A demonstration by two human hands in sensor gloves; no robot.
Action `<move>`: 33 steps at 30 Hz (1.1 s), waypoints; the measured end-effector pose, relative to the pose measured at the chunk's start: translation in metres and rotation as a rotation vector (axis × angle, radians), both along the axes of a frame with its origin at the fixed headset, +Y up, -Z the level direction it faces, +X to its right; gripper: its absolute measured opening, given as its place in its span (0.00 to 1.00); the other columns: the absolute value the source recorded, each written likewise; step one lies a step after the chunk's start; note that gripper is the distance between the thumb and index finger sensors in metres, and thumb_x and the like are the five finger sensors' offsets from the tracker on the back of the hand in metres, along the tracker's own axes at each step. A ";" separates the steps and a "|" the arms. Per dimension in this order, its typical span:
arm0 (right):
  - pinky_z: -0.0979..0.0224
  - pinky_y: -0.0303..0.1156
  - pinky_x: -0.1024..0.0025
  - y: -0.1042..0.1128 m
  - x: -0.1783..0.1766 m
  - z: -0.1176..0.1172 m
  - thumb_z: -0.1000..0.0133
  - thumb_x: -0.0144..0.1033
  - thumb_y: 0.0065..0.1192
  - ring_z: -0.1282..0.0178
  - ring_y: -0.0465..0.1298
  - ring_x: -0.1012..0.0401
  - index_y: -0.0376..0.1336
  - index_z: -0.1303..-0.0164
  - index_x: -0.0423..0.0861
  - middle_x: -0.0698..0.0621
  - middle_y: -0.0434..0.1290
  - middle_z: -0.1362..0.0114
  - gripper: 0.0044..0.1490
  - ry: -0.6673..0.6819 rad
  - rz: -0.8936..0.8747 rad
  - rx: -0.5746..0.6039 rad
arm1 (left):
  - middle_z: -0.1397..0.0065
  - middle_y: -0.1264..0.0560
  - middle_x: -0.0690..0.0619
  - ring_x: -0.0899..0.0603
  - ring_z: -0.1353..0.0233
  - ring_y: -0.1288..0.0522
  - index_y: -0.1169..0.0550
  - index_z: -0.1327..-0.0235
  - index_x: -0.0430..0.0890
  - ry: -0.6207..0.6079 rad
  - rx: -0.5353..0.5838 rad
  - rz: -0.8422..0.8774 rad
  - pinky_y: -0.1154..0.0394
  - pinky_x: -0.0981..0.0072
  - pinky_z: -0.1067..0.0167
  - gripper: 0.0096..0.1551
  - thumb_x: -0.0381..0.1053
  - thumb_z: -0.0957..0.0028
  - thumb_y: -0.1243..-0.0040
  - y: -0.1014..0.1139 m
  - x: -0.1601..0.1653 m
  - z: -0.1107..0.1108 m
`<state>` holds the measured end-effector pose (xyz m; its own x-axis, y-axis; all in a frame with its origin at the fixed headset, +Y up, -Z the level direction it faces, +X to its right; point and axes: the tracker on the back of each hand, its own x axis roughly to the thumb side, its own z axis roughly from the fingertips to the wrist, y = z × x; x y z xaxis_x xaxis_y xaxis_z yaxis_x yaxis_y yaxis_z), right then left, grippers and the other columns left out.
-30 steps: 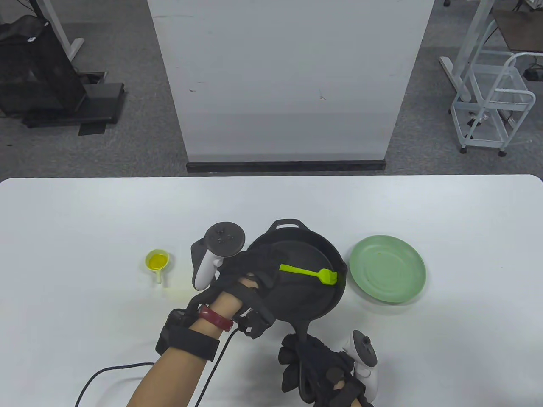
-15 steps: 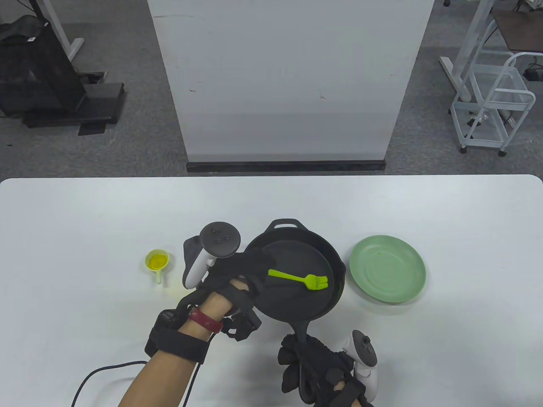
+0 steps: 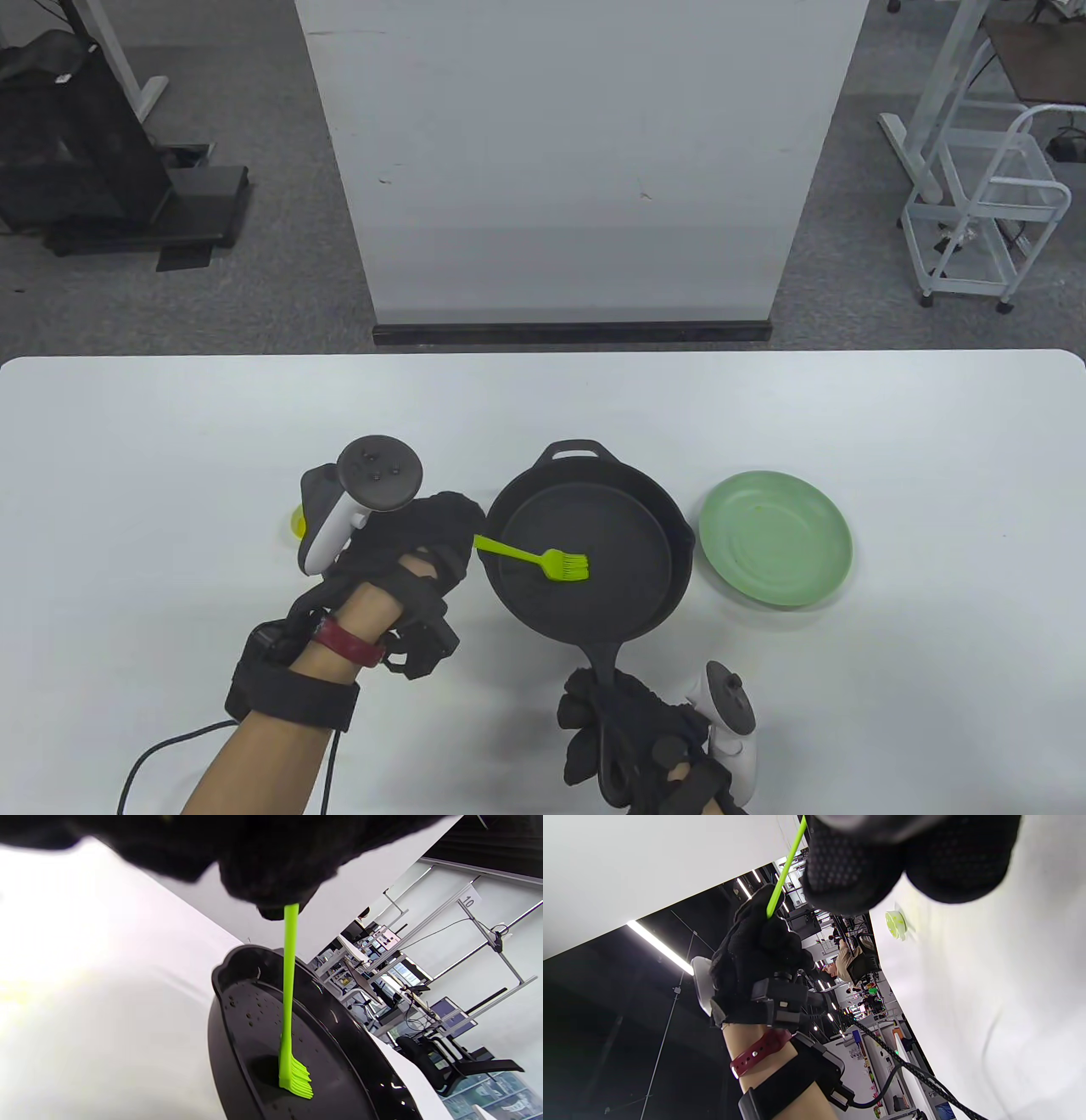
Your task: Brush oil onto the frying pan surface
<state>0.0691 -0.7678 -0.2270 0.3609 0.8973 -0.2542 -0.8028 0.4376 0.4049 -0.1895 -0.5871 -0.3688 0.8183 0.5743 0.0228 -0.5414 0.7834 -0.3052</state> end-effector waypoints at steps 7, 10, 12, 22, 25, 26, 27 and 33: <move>0.52 0.80 0.60 0.000 0.000 0.000 0.44 0.43 0.48 0.60 0.80 0.61 0.49 0.36 0.30 0.34 0.62 0.39 0.37 0.002 0.003 -0.011 | 0.72 0.17 0.55 0.46 0.77 0.21 0.22 0.44 0.42 -0.003 0.053 -0.112 0.20 0.54 0.76 0.24 0.51 0.50 0.46 0.019 -0.005 0.006; 0.53 0.80 0.60 -0.001 0.000 0.001 0.45 0.43 0.49 0.60 0.80 0.61 0.50 0.36 0.30 0.34 0.63 0.39 0.37 -0.003 0.010 -0.016 | 0.73 0.17 0.55 0.46 0.77 0.21 0.21 0.45 0.41 -0.008 0.111 -0.166 0.19 0.54 0.76 0.24 0.50 0.50 0.45 0.030 -0.003 0.010; 0.53 0.80 0.59 -0.001 0.000 0.001 0.45 0.43 0.49 0.60 0.80 0.61 0.50 0.36 0.30 0.34 0.62 0.39 0.37 -0.002 0.009 -0.020 | 0.73 0.16 0.55 0.46 0.77 0.21 0.21 0.45 0.41 -0.022 0.143 -0.186 0.20 0.54 0.76 0.24 0.50 0.50 0.44 0.038 0.000 0.015; 0.53 0.80 0.59 0.000 -0.002 0.000 0.45 0.42 0.49 0.61 0.80 0.61 0.50 0.37 0.30 0.33 0.63 0.39 0.37 0.016 0.012 -0.012 | 0.69 0.13 0.51 0.42 0.75 0.18 0.20 0.46 0.40 -0.139 0.251 -0.420 0.19 0.52 0.75 0.24 0.49 0.51 0.44 0.046 0.052 0.040; 0.53 0.80 0.59 0.000 -0.002 0.000 0.45 0.42 0.49 0.61 0.80 0.60 0.51 0.37 0.30 0.33 0.63 0.40 0.36 0.017 0.010 -0.010 | 0.68 0.13 0.50 0.42 0.75 0.18 0.21 0.46 0.39 -0.164 0.227 -0.364 0.19 0.52 0.75 0.24 0.49 0.51 0.45 0.038 0.059 0.039; 0.54 0.80 0.58 0.000 -0.002 0.000 0.45 0.42 0.50 0.61 0.80 0.60 0.51 0.37 0.30 0.33 0.63 0.40 0.36 0.019 0.009 -0.009 | 0.68 0.13 0.50 0.42 0.75 0.18 0.21 0.46 0.39 -0.170 0.229 -0.347 0.19 0.52 0.75 0.24 0.49 0.51 0.45 0.037 0.061 0.038; 0.54 0.80 0.58 0.000 -0.002 0.000 0.45 0.42 0.49 0.61 0.80 0.60 0.51 0.37 0.30 0.34 0.63 0.40 0.36 0.020 0.009 -0.010 | 0.68 0.13 0.50 0.42 0.75 0.18 0.22 0.46 0.39 -0.174 0.220 -0.332 0.19 0.52 0.75 0.24 0.49 0.51 0.45 0.036 0.062 0.037; 0.53 0.80 0.59 0.000 -0.003 0.000 0.45 0.42 0.49 0.61 0.80 0.60 0.51 0.37 0.30 0.34 0.64 0.40 0.36 0.027 -0.003 -0.007 | 0.67 0.14 0.50 0.42 0.74 0.18 0.22 0.46 0.40 -0.214 0.181 -0.195 0.19 0.52 0.74 0.24 0.49 0.51 0.46 0.033 0.069 0.036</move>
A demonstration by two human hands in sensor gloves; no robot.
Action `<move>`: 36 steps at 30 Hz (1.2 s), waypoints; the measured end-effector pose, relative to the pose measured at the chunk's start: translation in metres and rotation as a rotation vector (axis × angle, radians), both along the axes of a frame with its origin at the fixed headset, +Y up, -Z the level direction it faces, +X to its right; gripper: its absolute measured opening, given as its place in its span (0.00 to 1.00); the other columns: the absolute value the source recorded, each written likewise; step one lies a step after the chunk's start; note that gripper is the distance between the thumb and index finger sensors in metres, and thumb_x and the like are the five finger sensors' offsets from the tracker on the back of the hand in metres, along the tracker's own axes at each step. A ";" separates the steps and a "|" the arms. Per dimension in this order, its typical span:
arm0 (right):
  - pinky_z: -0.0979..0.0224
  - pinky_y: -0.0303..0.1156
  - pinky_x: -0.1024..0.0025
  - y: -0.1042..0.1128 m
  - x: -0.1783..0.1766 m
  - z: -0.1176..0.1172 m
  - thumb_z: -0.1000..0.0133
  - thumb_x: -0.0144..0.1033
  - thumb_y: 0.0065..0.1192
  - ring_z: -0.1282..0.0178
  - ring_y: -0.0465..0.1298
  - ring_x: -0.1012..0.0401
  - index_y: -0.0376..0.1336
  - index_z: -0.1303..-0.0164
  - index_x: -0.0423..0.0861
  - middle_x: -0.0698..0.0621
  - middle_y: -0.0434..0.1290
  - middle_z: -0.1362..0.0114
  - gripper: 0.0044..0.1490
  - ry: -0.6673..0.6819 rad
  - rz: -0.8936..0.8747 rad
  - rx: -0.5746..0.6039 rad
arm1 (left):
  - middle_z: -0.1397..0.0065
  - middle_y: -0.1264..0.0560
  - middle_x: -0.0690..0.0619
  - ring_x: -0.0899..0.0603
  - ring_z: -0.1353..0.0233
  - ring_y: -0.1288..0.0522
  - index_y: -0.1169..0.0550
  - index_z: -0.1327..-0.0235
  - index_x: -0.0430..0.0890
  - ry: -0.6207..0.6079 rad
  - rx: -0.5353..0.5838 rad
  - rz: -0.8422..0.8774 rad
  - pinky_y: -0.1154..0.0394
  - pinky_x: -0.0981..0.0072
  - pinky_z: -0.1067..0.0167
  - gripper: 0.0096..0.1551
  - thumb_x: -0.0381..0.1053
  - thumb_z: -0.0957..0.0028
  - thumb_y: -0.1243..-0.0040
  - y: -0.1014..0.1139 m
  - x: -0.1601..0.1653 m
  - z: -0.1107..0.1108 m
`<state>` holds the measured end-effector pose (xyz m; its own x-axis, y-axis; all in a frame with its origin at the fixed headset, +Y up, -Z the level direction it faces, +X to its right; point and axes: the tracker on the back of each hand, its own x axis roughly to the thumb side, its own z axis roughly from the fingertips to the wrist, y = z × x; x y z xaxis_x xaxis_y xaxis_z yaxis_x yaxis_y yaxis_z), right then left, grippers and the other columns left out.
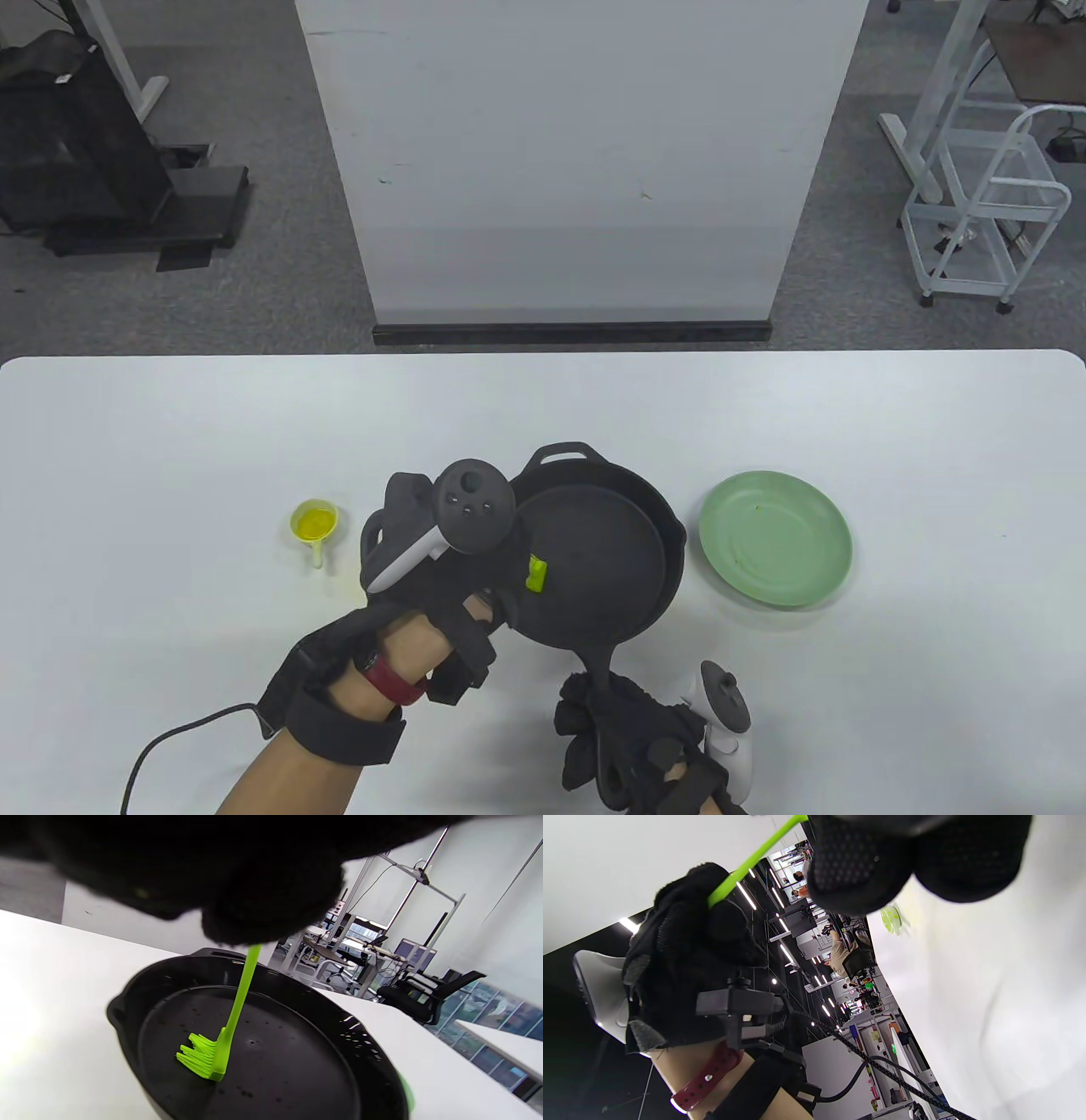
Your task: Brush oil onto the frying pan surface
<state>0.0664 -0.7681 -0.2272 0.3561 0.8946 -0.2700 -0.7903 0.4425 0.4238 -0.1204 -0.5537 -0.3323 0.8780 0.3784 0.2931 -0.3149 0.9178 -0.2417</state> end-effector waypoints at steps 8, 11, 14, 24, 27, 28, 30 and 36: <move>0.53 0.80 0.59 -0.001 0.000 -0.001 0.45 0.42 0.49 0.61 0.80 0.61 0.51 0.37 0.30 0.34 0.63 0.40 0.36 -0.002 -0.016 -0.001 | 0.66 0.14 0.50 0.42 0.73 0.18 0.23 0.44 0.40 -0.014 -0.097 0.190 0.19 0.52 0.73 0.24 0.49 0.50 0.46 -0.019 0.006 -0.012; 0.53 0.80 0.59 -0.002 0.001 -0.001 0.45 0.42 0.49 0.61 0.80 0.61 0.50 0.37 0.30 0.34 0.63 0.40 0.36 -0.005 -0.010 -0.013 | 0.65 0.14 0.49 0.42 0.72 0.18 0.23 0.44 0.40 -0.009 -0.143 0.241 0.19 0.51 0.72 0.24 0.49 0.50 0.46 -0.028 0.004 -0.016; 0.53 0.80 0.59 -0.002 0.001 -0.001 0.45 0.42 0.49 0.61 0.80 0.61 0.50 0.37 0.30 0.34 0.63 0.40 0.36 -0.001 -0.008 -0.014 | 0.65 0.14 0.49 0.42 0.72 0.18 0.23 0.44 0.41 -0.007 -0.164 0.291 0.19 0.51 0.72 0.24 0.49 0.50 0.47 -0.034 0.003 -0.019; 0.53 0.80 0.60 -0.001 0.002 -0.001 0.45 0.43 0.49 0.61 0.80 0.61 0.51 0.37 0.31 0.35 0.64 0.40 0.36 0.002 -0.009 -0.006 | 0.62 0.15 0.49 0.42 0.71 0.18 0.25 0.41 0.41 -0.013 -0.270 0.475 0.19 0.52 0.72 0.25 0.49 0.49 0.47 -0.063 0.010 -0.023; 0.53 0.80 0.60 0.000 0.002 -0.002 0.45 0.43 0.49 0.61 0.80 0.61 0.51 0.37 0.31 0.35 0.64 0.40 0.36 0.006 -0.011 -0.004 | 0.62 0.15 0.49 0.42 0.71 0.18 0.25 0.41 0.41 -0.038 -0.277 0.536 0.19 0.53 0.72 0.25 0.50 0.48 0.47 -0.065 0.011 -0.022; 0.53 0.80 0.60 0.000 0.002 -0.002 0.45 0.43 0.49 0.61 0.80 0.61 0.51 0.37 0.31 0.35 0.64 0.40 0.36 0.007 -0.011 -0.001 | 0.62 0.14 0.49 0.42 0.71 0.18 0.25 0.41 0.41 -0.044 -0.250 0.547 0.19 0.52 0.72 0.25 0.49 0.49 0.47 -0.064 0.011 -0.022; 0.53 0.81 0.60 0.000 0.002 -0.002 0.45 0.43 0.49 0.60 0.80 0.62 0.51 0.36 0.31 0.35 0.64 0.39 0.36 0.008 -0.014 0.002 | 0.63 0.14 0.50 0.42 0.71 0.18 0.25 0.41 0.41 -0.049 -0.234 0.540 0.19 0.53 0.73 0.25 0.50 0.49 0.47 -0.063 0.009 -0.022; 0.53 0.81 0.60 0.000 0.002 -0.002 0.45 0.43 0.49 0.60 0.80 0.62 0.51 0.36 0.31 0.35 0.64 0.39 0.36 0.003 -0.008 0.007 | 0.69 0.13 0.51 0.43 0.76 0.17 0.22 0.45 0.40 0.027 -0.205 0.455 0.19 0.54 0.78 0.24 0.50 0.49 0.45 -0.060 -0.007 -0.026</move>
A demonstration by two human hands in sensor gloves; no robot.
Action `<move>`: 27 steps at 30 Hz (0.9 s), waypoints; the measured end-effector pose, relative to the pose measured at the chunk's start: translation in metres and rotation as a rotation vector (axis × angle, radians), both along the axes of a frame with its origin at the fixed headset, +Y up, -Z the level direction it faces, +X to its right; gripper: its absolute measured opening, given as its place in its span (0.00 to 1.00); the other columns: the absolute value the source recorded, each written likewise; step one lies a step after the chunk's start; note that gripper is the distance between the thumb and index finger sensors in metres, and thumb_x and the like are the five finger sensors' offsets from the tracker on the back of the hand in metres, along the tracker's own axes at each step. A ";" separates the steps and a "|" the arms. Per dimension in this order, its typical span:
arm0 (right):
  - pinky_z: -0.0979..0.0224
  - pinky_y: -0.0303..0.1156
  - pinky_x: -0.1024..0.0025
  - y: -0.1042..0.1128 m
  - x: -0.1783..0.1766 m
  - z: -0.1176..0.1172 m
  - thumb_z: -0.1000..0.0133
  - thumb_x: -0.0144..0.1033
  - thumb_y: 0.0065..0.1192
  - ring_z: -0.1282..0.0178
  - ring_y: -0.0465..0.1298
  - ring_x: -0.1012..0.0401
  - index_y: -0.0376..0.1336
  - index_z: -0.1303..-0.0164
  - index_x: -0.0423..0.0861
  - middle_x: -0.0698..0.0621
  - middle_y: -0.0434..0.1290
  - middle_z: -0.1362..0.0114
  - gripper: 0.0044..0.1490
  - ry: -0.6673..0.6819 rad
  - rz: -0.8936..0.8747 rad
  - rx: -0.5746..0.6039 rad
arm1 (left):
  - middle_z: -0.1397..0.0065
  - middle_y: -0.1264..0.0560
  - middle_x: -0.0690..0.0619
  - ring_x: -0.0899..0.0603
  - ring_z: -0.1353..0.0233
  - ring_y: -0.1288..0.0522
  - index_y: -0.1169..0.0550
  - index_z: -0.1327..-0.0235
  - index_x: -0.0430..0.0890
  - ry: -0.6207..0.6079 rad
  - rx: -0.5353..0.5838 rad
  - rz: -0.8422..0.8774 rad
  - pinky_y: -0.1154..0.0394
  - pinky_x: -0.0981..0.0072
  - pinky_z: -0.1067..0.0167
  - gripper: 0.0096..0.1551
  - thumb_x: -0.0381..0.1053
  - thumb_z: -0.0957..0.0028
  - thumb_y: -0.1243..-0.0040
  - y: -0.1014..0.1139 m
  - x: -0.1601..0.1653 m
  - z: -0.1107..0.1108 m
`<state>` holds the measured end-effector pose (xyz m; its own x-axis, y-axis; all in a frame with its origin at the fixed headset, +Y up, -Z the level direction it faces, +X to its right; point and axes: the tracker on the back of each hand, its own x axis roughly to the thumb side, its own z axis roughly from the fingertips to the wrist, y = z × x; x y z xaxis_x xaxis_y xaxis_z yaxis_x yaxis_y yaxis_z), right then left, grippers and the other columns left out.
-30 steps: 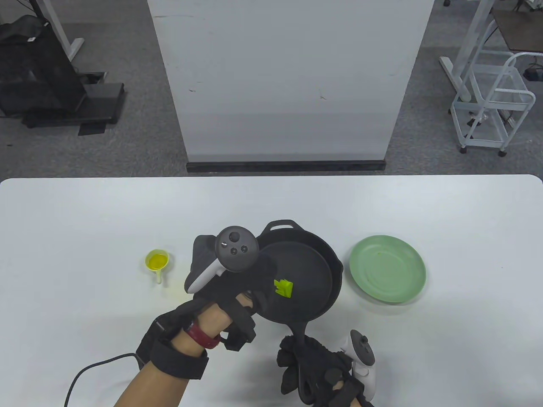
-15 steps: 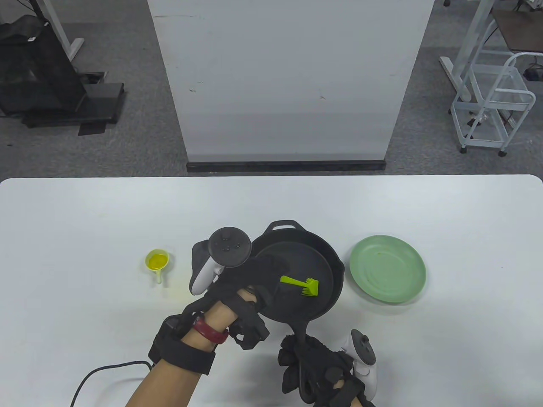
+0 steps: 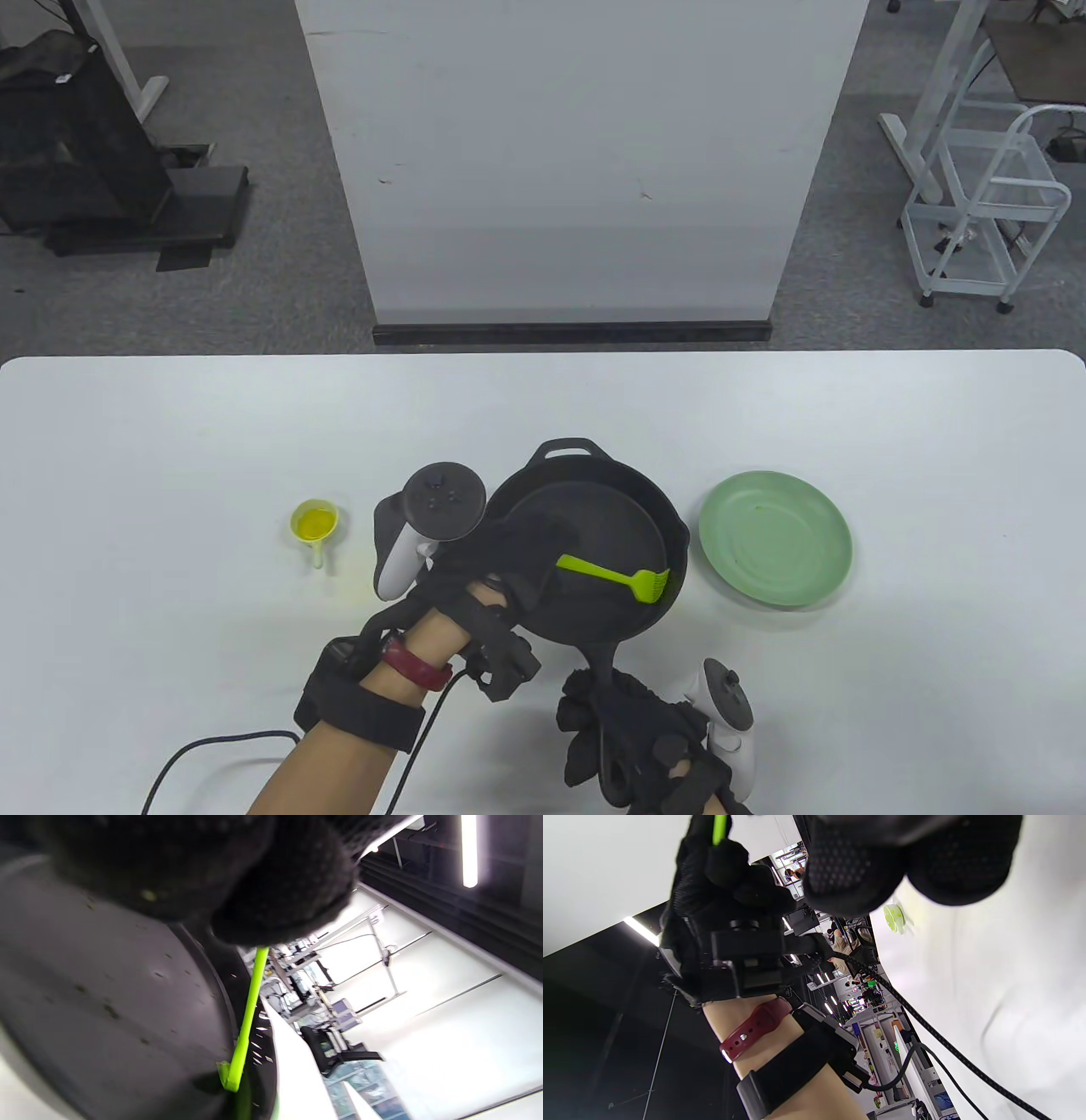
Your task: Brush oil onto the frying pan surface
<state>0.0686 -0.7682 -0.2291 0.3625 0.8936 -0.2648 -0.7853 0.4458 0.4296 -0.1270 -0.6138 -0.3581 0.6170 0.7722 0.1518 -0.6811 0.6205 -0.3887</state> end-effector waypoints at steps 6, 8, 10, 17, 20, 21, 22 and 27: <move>0.52 0.81 0.60 -0.002 0.000 0.000 0.44 0.43 0.49 0.60 0.80 0.62 0.51 0.36 0.31 0.35 0.64 0.39 0.36 0.006 -0.014 -0.017 | 0.73 0.13 0.53 0.44 0.80 0.18 0.20 0.48 0.40 0.033 0.004 -0.101 0.19 0.55 0.81 0.23 0.50 0.50 0.43 0.005 -0.023 0.000; 0.52 0.81 0.60 -0.002 0.000 0.000 0.44 0.43 0.49 0.60 0.80 0.62 0.51 0.36 0.31 0.35 0.64 0.39 0.36 0.001 -0.012 -0.015 | 0.74 0.13 0.53 0.44 0.80 0.17 0.20 0.48 0.40 0.050 0.031 -0.132 0.19 0.55 0.82 0.23 0.50 0.50 0.43 0.008 -0.033 0.000; 0.52 0.81 0.60 -0.002 0.000 0.000 0.44 0.43 0.49 0.60 0.80 0.62 0.51 0.36 0.31 0.35 0.64 0.39 0.36 0.001 -0.013 -0.015 | 0.75 0.13 0.53 0.44 0.81 0.17 0.20 0.49 0.40 0.062 0.021 -0.137 0.19 0.55 0.82 0.23 0.50 0.50 0.43 0.011 -0.043 0.001; 0.52 0.81 0.60 -0.002 -0.001 0.001 0.44 0.43 0.49 0.60 0.80 0.62 0.51 0.36 0.30 0.34 0.64 0.39 0.36 0.000 -0.004 -0.025 | 0.75 0.13 0.53 0.44 0.81 0.17 0.19 0.49 0.39 0.104 0.038 -0.251 0.19 0.55 0.82 0.23 0.50 0.50 0.42 0.026 -0.068 0.006; 0.52 0.81 0.60 -0.003 -0.002 0.001 0.44 0.42 0.49 0.60 0.80 0.62 0.51 0.36 0.30 0.34 0.63 0.40 0.36 0.005 -0.009 -0.032 | 0.76 0.13 0.54 0.44 0.81 0.17 0.19 0.49 0.39 0.105 0.057 -0.306 0.19 0.55 0.82 0.23 0.50 0.51 0.42 0.033 -0.072 0.009; 0.52 0.81 0.60 -0.003 -0.002 0.001 0.44 0.42 0.49 0.60 0.80 0.62 0.51 0.36 0.30 0.34 0.63 0.40 0.36 0.005 -0.012 -0.035 | 0.76 0.13 0.54 0.44 0.81 0.17 0.19 0.49 0.40 0.101 0.064 -0.329 0.19 0.55 0.82 0.23 0.51 0.50 0.42 0.037 -0.072 0.011; 0.52 0.81 0.60 -0.003 -0.002 0.001 0.44 0.42 0.49 0.60 0.80 0.62 0.51 0.36 0.30 0.34 0.63 0.39 0.36 0.003 -0.011 -0.035 | 0.76 0.13 0.54 0.44 0.81 0.17 0.19 0.49 0.40 0.098 0.079 -0.343 0.19 0.55 0.82 0.23 0.51 0.50 0.42 0.041 -0.072 0.013; 0.52 0.80 0.60 -0.001 0.000 0.000 0.44 0.42 0.49 0.60 0.80 0.61 0.51 0.36 0.31 0.34 0.63 0.39 0.36 -0.002 0.003 -0.026 | 0.74 0.12 0.52 0.42 0.78 0.17 0.18 0.49 0.40 0.090 0.184 -0.372 0.19 0.54 0.79 0.23 0.51 0.51 0.41 0.062 -0.066 0.023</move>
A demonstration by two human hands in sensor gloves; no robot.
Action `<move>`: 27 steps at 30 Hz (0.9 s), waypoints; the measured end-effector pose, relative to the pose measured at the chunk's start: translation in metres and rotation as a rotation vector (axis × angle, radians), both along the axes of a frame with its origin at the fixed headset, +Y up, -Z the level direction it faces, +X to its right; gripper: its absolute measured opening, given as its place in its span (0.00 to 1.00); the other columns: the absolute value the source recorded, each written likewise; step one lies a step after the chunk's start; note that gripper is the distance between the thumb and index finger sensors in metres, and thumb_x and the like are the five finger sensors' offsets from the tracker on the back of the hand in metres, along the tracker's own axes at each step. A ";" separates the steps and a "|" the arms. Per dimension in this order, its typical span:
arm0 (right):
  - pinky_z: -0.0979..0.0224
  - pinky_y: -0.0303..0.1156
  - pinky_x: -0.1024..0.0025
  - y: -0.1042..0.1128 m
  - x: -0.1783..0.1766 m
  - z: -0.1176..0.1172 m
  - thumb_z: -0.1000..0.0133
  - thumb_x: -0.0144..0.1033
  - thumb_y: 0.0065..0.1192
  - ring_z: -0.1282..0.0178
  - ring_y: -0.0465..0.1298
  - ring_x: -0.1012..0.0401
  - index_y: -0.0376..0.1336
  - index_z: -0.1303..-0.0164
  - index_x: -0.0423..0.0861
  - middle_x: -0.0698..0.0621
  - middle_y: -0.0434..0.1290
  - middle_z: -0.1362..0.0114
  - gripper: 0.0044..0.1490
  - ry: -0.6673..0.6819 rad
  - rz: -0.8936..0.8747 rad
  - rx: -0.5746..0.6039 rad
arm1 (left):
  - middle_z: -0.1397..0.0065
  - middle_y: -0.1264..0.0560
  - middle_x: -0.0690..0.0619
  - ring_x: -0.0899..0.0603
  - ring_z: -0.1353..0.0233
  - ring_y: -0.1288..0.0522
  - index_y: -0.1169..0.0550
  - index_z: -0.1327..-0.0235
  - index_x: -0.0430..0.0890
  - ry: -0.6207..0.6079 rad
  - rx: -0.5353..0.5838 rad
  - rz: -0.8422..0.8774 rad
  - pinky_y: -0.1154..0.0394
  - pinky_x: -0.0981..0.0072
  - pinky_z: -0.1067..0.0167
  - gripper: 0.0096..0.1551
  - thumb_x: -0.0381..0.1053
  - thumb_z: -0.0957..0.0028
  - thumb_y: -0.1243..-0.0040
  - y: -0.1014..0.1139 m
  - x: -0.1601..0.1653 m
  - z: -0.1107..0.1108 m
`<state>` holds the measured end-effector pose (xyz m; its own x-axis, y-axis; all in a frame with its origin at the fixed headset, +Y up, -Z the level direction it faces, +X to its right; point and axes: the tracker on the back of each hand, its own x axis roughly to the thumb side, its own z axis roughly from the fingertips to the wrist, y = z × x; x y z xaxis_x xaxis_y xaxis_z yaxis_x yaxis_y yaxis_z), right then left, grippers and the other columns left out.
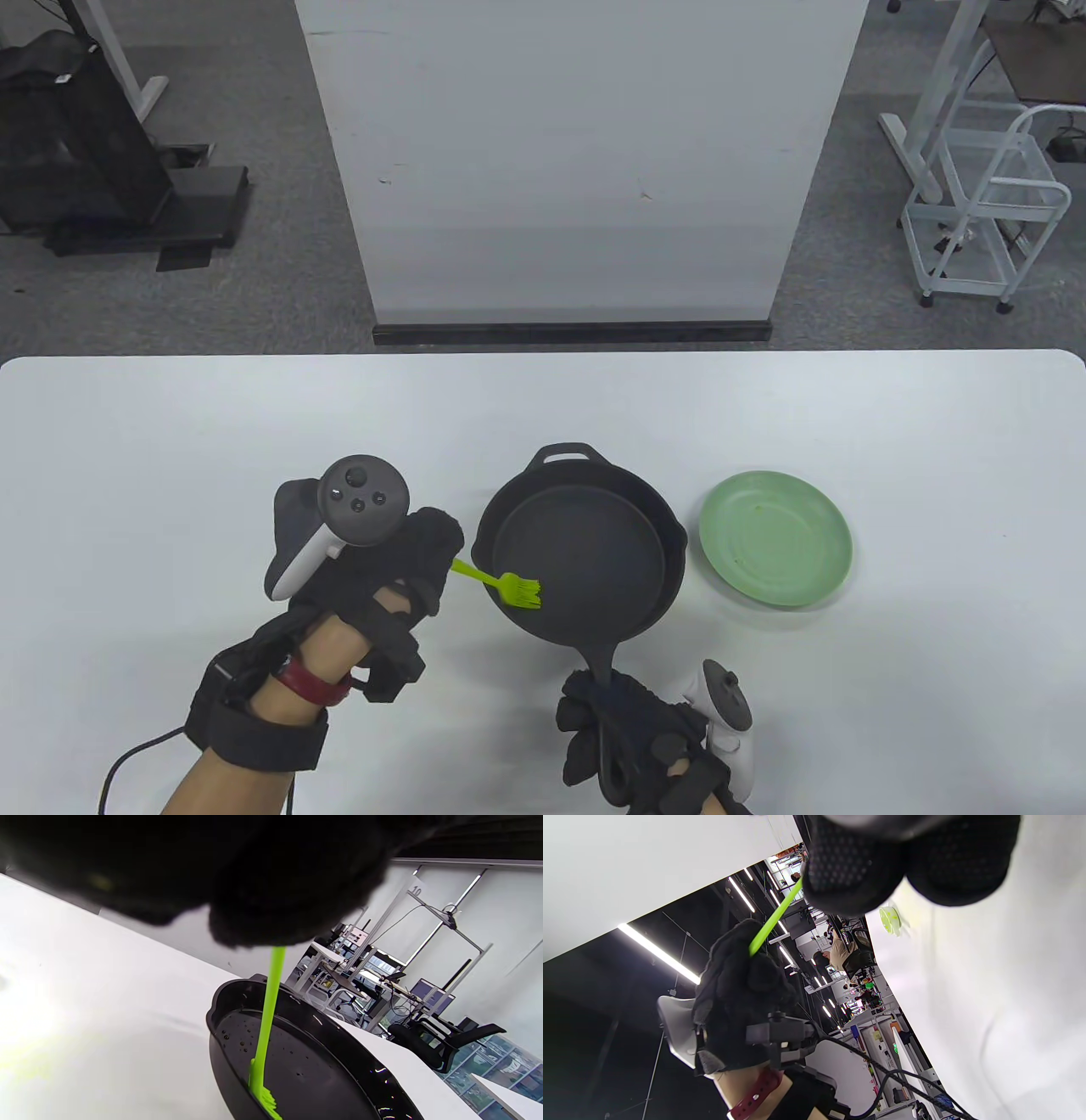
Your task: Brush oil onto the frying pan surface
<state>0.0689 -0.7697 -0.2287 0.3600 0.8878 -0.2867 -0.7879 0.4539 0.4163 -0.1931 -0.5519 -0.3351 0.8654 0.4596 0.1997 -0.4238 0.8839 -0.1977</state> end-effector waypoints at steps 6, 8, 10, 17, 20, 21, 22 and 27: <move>0.52 0.80 0.59 -0.002 -0.001 0.000 0.45 0.42 0.50 0.60 0.80 0.61 0.51 0.36 0.30 0.34 0.63 0.39 0.36 0.002 0.018 -0.011 | 0.64 0.10 0.47 0.38 0.70 0.14 0.18 0.49 0.40 -0.048 0.087 -0.105 0.18 0.53 0.74 0.23 0.50 0.51 0.41 0.009 0.015 0.009; 0.52 0.80 0.58 -0.002 0.000 0.000 0.45 0.42 0.50 0.60 0.80 0.61 0.51 0.36 0.30 0.33 0.63 0.39 0.36 -0.003 0.030 -0.017 | 0.64 0.10 0.47 0.38 0.69 0.14 0.19 0.49 0.40 -0.092 0.049 -0.113 0.18 0.53 0.74 0.23 0.50 0.51 0.41 0.004 0.021 0.009; 0.52 0.80 0.58 -0.002 -0.001 0.000 0.45 0.41 0.50 0.60 0.80 0.61 0.51 0.37 0.30 0.33 0.63 0.40 0.36 0.005 0.025 -0.018 | 0.64 0.10 0.47 0.38 0.70 0.14 0.19 0.48 0.40 -0.134 -0.008 -0.068 0.19 0.53 0.74 0.23 0.50 0.51 0.42 -0.005 0.028 0.008; 0.53 0.80 0.58 -0.003 -0.002 0.000 0.45 0.41 0.50 0.61 0.80 0.61 0.51 0.37 0.29 0.33 0.63 0.40 0.36 0.011 0.018 -0.029 | 0.66 0.11 0.46 0.39 0.71 0.15 0.19 0.48 0.40 -0.175 -0.049 -0.001 0.19 0.54 0.74 0.23 0.50 0.51 0.43 -0.017 0.043 0.005; 0.52 0.80 0.59 -0.003 -0.002 0.000 0.45 0.41 0.50 0.61 0.80 0.61 0.51 0.37 0.29 0.33 0.63 0.40 0.36 0.018 0.012 -0.024 | 0.66 0.11 0.46 0.39 0.71 0.15 0.19 0.49 0.40 -0.185 -0.085 0.080 0.19 0.54 0.74 0.23 0.50 0.51 0.43 -0.022 0.048 0.002; 0.52 0.80 0.59 -0.003 -0.002 0.000 0.45 0.41 0.50 0.61 0.80 0.61 0.51 0.37 0.29 0.33 0.63 0.40 0.36 0.024 0.008 -0.023 | 0.67 0.11 0.46 0.39 0.71 0.15 0.19 0.49 0.40 -0.185 -0.095 0.104 0.19 0.54 0.74 0.23 0.50 0.51 0.43 -0.023 0.050 0.001; 0.52 0.80 0.59 -0.003 -0.002 0.000 0.45 0.41 0.50 0.61 0.80 0.61 0.51 0.37 0.29 0.34 0.63 0.40 0.36 0.026 0.002 -0.024 | 0.66 0.11 0.46 0.38 0.71 0.15 0.20 0.49 0.40 -0.187 -0.109 0.122 0.19 0.53 0.74 0.23 0.50 0.51 0.43 -0.025 0.052 0.000; 0.52 0.81 0.60 -0.003 -0.003 0.000 0.45 0.41 0.49 0.60 0.80 0.62 0.50 0.37 0.30 0.34 0.63 0.40 0.36 0.036 -0.023 -0.022 | 0.66 0.11 0.47 0.39 0.71 0.15 0.20 0.49 0.40 -0.190 -0.162 0.225 0.18 0.54 0.74 0.23 0.50 0.51 0.43 -0.039 0.061 -0.007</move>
